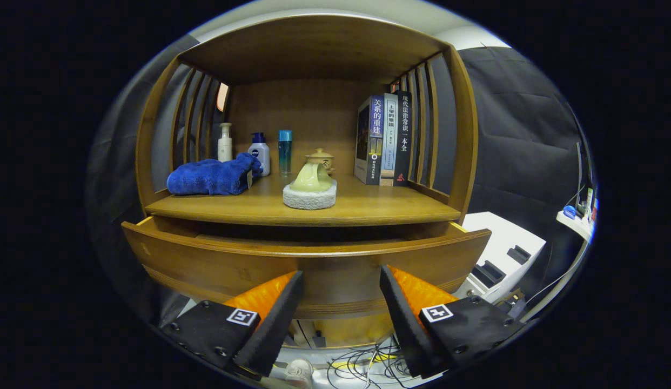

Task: Pull open the drawer, take out the items inside it, and place them on the countertop above the cabinet.

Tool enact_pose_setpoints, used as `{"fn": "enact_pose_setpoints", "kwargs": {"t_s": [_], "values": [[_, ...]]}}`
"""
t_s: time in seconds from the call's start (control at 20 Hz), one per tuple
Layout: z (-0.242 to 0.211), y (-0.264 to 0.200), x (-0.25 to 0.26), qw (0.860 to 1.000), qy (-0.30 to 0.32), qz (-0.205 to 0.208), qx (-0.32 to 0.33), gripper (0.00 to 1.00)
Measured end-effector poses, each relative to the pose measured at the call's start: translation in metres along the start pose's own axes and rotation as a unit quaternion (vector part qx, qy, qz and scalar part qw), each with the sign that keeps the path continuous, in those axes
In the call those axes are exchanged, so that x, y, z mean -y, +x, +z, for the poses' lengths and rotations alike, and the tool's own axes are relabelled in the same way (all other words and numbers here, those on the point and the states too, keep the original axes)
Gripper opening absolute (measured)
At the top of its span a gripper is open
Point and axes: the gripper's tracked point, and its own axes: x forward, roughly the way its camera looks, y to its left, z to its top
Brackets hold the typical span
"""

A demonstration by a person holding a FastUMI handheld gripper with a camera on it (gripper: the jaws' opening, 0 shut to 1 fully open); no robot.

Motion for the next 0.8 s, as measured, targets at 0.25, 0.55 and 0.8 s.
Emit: {"fn": "enact_pose_setpoints", "kwargs": {"t_s": [0.25, 0.55, 0.8], "values": [[0.005, 0.019, -0.001, 1.0, -0.002, 0.002, -0.003, 0.95], [0.012, 0.04, -0.002, 1.0, 0.002, -0.002, -0.002, 0.95], [0.015, 0.053, -0.005, 1.0, -0.004, -0.001, -0.004, 0.95]]}}
